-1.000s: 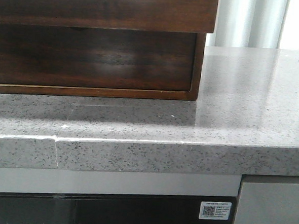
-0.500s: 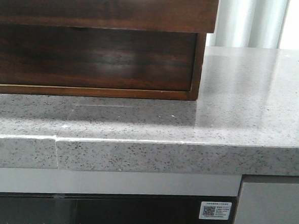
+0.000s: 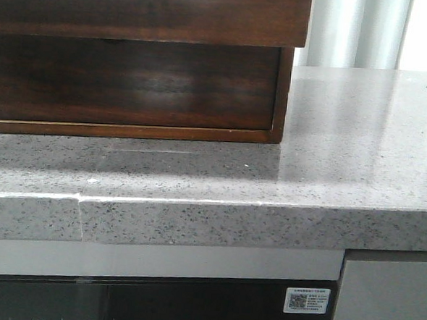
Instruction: Put scissors in drawer with both arms
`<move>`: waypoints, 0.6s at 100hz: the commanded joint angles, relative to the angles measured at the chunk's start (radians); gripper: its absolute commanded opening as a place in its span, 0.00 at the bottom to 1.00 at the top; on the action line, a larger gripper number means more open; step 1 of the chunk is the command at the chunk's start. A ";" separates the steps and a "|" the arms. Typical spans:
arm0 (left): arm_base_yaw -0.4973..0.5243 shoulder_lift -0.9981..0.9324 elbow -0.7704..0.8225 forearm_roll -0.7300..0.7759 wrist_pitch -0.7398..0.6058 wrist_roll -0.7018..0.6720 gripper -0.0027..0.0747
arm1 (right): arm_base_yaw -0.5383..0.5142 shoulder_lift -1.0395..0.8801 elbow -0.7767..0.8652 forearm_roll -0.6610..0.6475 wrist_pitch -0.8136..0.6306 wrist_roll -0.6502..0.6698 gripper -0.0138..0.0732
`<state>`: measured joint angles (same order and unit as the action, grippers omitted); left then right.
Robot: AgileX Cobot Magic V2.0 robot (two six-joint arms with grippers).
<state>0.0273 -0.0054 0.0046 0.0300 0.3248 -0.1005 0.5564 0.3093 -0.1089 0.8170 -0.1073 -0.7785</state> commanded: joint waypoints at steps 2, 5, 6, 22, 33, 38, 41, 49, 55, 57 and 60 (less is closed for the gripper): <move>0.001 -0.034 0.017 -0.003 -0.051 -0.007 0.04 | -0.002 0.005 -0.025 -0.071 -0.069 -0.006 0.02; 0.001 -0.034 0.017 -0.003 -0.051 -0.007 0.04 | -0.002 0.005 -0.025 -0.131 -0.069 -0.006 0.02; 0.001 -0.034 0.017 -0.003 -0.051 -0.007 0.04 | -0.002 0.005 -0.025 -0.148 -0.069 -0.006 0.02; 0.001 -0.034 0.017 -0.003 -0.051 -0.007 0.04 | -0.014 0.006 -0.025 -0.371 -0.159 0.124 0.02; 0.001 -0.034 0.017 -0.003 -0.051 -0.007 0.04 | -0.058 0.006 -0.024 -0.577 -0.164 0.320 0.02; 0.001 -0.034 0.017 -0.003 -0.051 -0.007 0.04 | -0.096 0.006 -0.017 -0.664 -0.167 0.426 0.02; 0.001 -0.034 0.017 -0.003 -0.051 -0.007 0.04 | -0.118 0.006 -0.007 -0.706 -0.170 0.488 0.02; 0.001 -0.034 0.017 -0.003 -0.051 -0.007 0.04 | -0.184 0.006 0.026 -0.778 -0.177 0.640 0.02; 0.001 -0.034 0.017 -0.003 -0.051 -0.007 0.04 | -0.237 0.006 0.060 -0.817 -0.195 0.704 0.02; 0.001 -0.034 0.017 -0.003 -0.051 -0.007 0.04 | -0.253 0.006 0.071 -0.831 -0.199 0.721 0.02; 0.001 -0.034 0.017 -0.003 -0.051 -0.007 0.04 | -0.273 0.006 0.083 -0.853 -0.203 0.744 0.02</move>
<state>0.0273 -0.0054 0.0046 0.0300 0.3248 -0.1005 0.3401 0.3093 -0.0343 0.0462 -0.2131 -0.1386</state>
